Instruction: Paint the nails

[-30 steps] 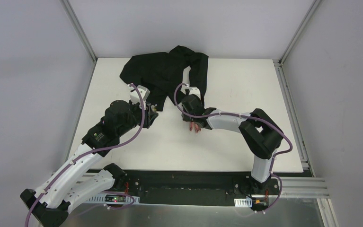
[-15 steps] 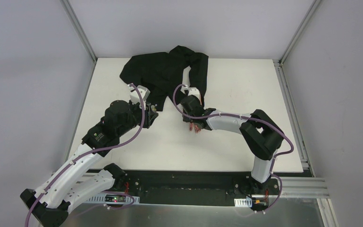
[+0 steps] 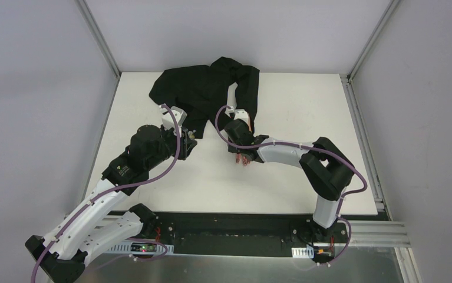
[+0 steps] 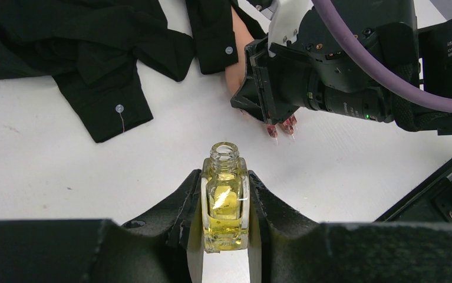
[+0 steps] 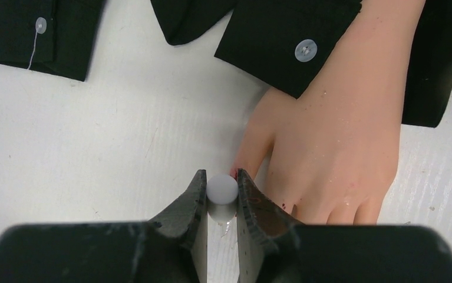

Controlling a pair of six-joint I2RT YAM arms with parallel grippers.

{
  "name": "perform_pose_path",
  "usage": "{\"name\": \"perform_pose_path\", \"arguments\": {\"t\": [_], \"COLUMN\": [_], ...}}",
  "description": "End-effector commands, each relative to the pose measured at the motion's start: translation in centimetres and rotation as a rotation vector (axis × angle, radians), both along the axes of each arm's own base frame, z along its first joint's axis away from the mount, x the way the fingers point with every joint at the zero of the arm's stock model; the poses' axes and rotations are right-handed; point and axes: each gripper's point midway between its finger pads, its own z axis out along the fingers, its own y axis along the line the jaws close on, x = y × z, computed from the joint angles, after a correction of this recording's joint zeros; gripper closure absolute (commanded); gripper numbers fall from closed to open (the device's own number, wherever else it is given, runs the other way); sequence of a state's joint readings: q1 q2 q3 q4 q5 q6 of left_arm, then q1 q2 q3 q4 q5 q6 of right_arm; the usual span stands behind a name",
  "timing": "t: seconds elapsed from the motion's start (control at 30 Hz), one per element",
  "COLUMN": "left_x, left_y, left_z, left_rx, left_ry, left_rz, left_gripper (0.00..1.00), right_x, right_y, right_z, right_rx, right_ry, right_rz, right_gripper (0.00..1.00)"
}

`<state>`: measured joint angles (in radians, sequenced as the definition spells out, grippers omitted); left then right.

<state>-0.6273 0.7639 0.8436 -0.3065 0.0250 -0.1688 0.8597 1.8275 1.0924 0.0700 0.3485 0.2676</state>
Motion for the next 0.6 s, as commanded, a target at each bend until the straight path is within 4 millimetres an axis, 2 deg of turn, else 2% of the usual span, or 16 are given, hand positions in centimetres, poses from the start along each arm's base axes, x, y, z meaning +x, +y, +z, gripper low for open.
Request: {"name": "perform_pose_path", "arguments": {"t": [0.0, 0.57], "left_x": [0.11, 0.12], "left_y": [-0.36, -0.42], "left_z": [2.51, 2.45], "left_rx": [-0.044, -0.045], "left_ry": [-0.051, -0.047], "left_rz": [-0.015, -0.016], "left_gripper": [1.00, 1.00], "right_x": [0.20, -0.55], "right_y": [0.17, 0.54], "right_z": [3.09, 3.25], "right_rx": [0.019, 0.028], "right_ry": [-0.053, -0.043], "right_rz": [0.003, 0.029], "right_gripper": [1.00, 1.00]}}
